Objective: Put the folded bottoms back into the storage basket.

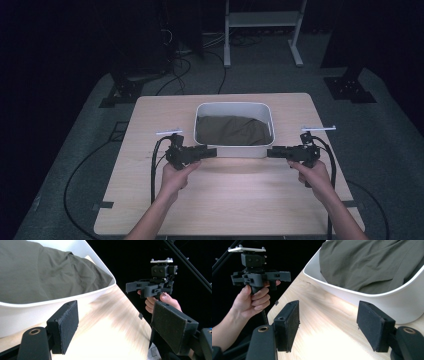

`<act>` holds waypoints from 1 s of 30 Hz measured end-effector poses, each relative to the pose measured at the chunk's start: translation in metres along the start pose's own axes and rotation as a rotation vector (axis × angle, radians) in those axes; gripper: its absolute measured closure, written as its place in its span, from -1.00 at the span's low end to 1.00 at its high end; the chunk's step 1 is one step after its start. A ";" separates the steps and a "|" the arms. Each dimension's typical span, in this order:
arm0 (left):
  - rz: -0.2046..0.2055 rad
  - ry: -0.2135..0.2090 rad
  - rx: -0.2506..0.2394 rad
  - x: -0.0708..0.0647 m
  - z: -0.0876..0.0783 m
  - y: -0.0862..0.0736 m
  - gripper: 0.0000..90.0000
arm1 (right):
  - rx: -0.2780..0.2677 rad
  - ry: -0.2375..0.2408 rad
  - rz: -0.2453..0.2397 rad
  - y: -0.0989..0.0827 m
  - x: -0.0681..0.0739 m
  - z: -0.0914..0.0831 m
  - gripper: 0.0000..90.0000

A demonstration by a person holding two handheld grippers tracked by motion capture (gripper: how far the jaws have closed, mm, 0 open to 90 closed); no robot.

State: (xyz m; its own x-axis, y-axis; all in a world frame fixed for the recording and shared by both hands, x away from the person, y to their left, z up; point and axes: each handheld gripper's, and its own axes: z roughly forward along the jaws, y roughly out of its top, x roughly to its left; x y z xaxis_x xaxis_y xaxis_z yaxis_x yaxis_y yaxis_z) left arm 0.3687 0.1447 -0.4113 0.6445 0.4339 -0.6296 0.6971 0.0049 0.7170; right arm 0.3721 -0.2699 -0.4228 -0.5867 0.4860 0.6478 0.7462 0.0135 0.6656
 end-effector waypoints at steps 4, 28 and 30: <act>-0.001 -0.002 0.003 0.000 -0.002 -0.004 -0.55 | -0.007 0.002 -0.007 -0.005 0.000 -0.003 -0.24; -0.017 -0.009 -0.003 -0.002 -0.009 -0.028 -0.57 | -0.004 -0.007 0.008 -0.028 -0.007 -0.016 -0.26; -0.014 -0.010 -0.003 -0.001 -0.009 -0.029 -0.57 | -0.002 -0.007 0.010 -0.029 -0.006 -0.016 -0.26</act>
State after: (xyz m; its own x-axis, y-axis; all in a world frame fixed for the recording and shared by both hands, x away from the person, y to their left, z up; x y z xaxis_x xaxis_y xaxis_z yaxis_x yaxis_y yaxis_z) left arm 0.3446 0.1522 -0.4286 0.6376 0.4249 -0.6426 0.7051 0.0141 0.7090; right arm 0.3492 -0.2876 -0.4403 -0.5772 0.4918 0.6519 0.7513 0.0071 0.6599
